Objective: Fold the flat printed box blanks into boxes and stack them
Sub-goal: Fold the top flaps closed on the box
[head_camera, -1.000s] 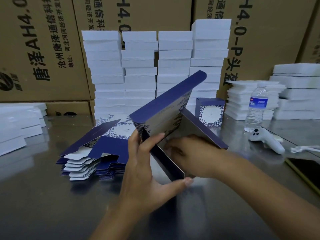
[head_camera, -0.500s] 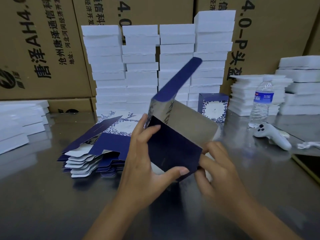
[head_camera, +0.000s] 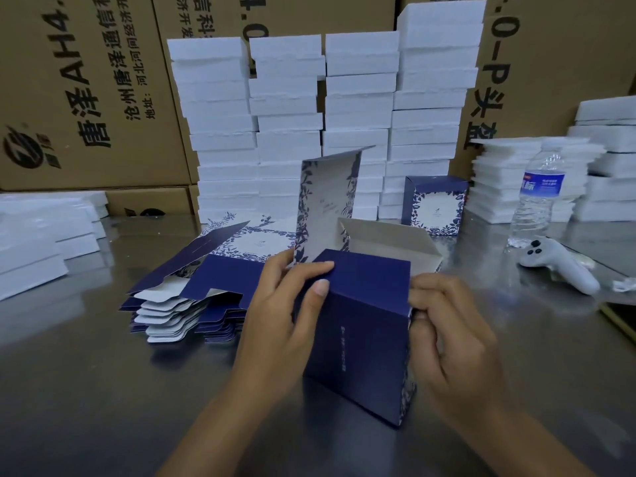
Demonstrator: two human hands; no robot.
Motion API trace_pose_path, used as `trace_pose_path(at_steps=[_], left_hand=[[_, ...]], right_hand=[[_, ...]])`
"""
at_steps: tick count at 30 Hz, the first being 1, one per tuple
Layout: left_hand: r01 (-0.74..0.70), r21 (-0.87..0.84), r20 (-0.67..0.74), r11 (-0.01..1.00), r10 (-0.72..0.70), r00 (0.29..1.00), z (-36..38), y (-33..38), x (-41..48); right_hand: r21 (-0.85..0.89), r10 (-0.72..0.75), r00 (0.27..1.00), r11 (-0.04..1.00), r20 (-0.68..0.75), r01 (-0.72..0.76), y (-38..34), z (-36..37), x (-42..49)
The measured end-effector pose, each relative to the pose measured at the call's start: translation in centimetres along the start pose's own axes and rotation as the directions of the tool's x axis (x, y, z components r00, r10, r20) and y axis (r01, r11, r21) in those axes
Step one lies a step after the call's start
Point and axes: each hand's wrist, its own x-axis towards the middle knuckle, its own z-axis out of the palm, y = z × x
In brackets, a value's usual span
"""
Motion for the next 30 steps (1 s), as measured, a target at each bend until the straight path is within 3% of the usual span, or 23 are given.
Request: trace_pose_path(at_steps=[7,11,15,16,18,20,21,23,26,30], left_hand=[[0.031,-0.137,-0.017,0.990,-0.034,0.999,0.0,0.4,0.4],[0.047,-0.181,0.013,0.982,-0.046,0.999,0.0,0.4,0.4],[0.107,-0.254,0.094,0.961,-0.086,0.992,0.0,0.5,0.4],[0.127,-0.285,0.117,0.950,-0.097,0.988,0.0,0.5,0.4],[0.169,-0.353,0.157,0.920,-0.120,0.980,-0.1,0.8,0.5],[0.205,-0.405,0.182,0.891,-0.141,0.973,-0.1,1.0,0.5],[0.216,-0.423,0.188,0.880,-0.148,0.971,0.0,1.1,0.5],[0.241,-0.450,0.198,0.860,-0.167,0.966,0.0,1.3,0.4],[0.259,-0.457,0.210,0.851,-0.180,0.961,0.1,1.0,0.5],[0.262,-0.425,0.214,0.866,-0.185,0.959,0.2,0.8,0.5]], right_hand=[[-0.037,0.059,0.984,0.997,-0.166,-0.066,-0.9,-0.5,0.1],[-0.038,0.125,0.976,0.990,-0.178,-0.134,-2.4,-1.1,1.0],[-0.125,0.139,0.989,0.983,0.052,-0.132,-4.9,-1.2,2.3],[-0.223,0.167,0.971,0.967,0.171,-0.127,-5.8,-1.3,2.8],[-0.447,0.299,0.861,0.890,0.412,-0.095,-7.4,-1.2,4.0],[-0.552,0.358,0.815,0.832,0.455,-0.057,-8.1,-1.1,4.7],[-0.573,0.331,0.841,0.819,0.428,-0.031,-8.0,-0.8,4.6],[-0.555,0.275,0.877,0.832,0.394,-0.011,-8.3,-0.6,5.1],[-0.470,0.221,0.823,0.880,0.524,0.063,-7.9,-0.2,5.2],[-0.436,0.226,0.823,0.899,0.520,0.029,-6.7,-0.6,5.0]])
